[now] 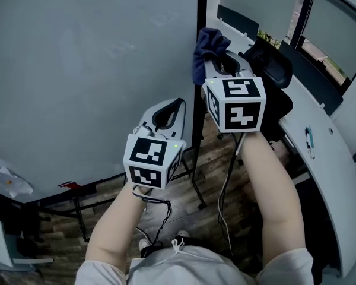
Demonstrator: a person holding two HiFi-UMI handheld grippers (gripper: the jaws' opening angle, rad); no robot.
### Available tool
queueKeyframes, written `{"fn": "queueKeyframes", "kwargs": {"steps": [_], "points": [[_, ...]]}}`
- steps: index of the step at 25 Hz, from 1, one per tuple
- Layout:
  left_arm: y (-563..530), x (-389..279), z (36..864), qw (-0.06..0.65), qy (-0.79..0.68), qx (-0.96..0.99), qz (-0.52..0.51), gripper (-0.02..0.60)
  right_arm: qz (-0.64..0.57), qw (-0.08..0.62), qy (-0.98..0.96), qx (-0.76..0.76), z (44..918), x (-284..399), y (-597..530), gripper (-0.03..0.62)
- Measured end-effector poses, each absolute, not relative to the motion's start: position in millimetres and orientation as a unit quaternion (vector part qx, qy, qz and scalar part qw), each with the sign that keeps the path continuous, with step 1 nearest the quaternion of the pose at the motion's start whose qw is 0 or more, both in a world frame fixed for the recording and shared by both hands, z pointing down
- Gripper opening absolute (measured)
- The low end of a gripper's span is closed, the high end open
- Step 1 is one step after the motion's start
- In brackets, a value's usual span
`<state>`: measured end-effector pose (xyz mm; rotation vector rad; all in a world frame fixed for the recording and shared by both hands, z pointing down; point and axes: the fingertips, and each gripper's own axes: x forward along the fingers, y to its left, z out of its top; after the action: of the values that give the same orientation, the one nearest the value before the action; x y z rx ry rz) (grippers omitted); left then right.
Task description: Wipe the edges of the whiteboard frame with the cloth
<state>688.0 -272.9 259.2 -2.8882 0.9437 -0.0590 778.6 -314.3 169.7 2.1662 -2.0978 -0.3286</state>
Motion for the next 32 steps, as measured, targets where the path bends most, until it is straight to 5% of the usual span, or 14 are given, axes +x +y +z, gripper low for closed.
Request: {"fn": "queueKeyframes", "kwargs": {"steps": [32], "points": [[-275.6,665.9,450.2,-0.056,0.330,-0.934,-0.125,0.018,0.003,0.108,-0.712,0.694,438.3,772.5,-312.7,0.075]]}}
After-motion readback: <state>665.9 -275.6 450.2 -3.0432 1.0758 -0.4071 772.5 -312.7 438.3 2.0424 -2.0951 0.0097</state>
